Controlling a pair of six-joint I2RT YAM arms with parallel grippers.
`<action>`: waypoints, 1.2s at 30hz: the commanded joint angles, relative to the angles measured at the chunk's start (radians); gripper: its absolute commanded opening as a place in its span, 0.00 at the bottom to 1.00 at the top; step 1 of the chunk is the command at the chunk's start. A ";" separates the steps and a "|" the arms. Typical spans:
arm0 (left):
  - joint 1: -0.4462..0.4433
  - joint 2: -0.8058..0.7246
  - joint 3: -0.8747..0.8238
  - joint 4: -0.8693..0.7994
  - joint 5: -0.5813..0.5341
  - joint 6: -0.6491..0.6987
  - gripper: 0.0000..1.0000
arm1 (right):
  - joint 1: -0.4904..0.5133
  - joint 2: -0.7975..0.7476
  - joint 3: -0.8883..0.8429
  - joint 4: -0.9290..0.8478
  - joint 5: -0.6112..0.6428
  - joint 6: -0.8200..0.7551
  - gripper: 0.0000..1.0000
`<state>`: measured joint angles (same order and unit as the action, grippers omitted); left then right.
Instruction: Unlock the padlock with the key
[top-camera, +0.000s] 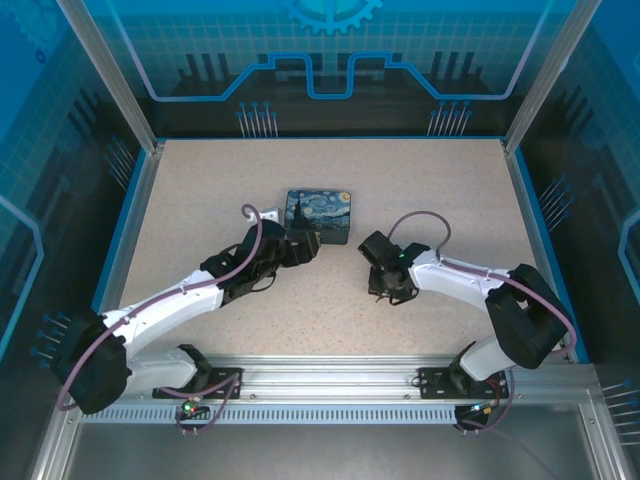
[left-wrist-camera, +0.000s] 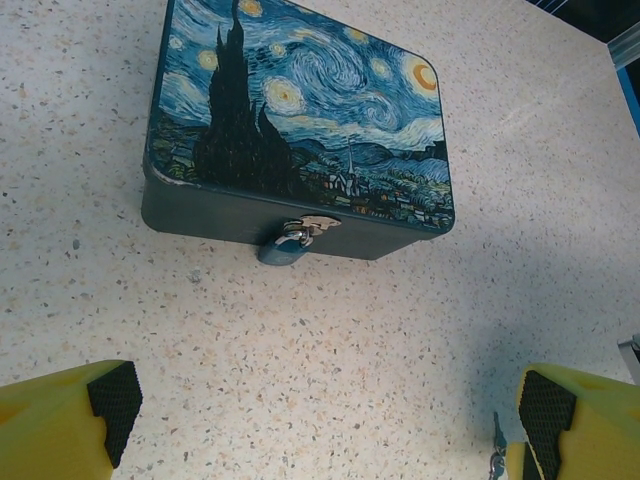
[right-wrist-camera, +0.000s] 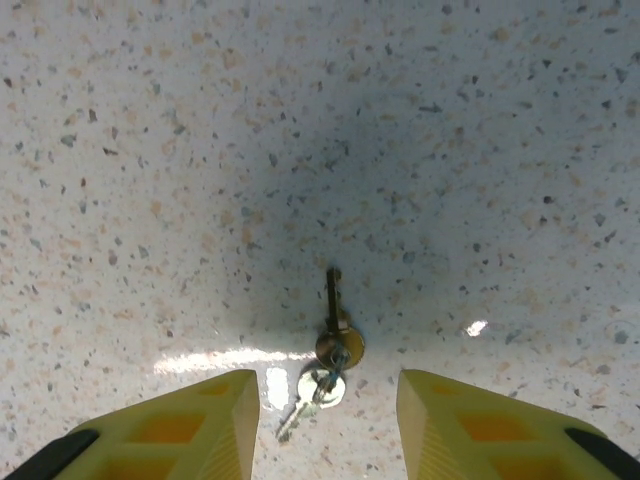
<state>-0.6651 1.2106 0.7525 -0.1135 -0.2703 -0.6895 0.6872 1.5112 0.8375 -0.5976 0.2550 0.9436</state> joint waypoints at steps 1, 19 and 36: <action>-0.006 0.000 0.027 0.031 -0.027 0.016 0.99 | 0.019 0.037 0.036 -0.050 0.046 0.039 0.42; -0.007 -0.011 0.036 0.052 -0.027 0.046 0.99 | 0.036 0.136 0.066 -0.047 0.050 0.082 0.33; -0.005 -0.016 0.035 0.048 -0.026 0.050 0.99 | 0.027 0.151 0.002 -0.006 0.036 0.059 0.21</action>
<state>-0.6651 1.2106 0.7570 -0.0761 -0.2741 -0.6529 0.7090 1.6321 0.8780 -0.6079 0.2798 1.0119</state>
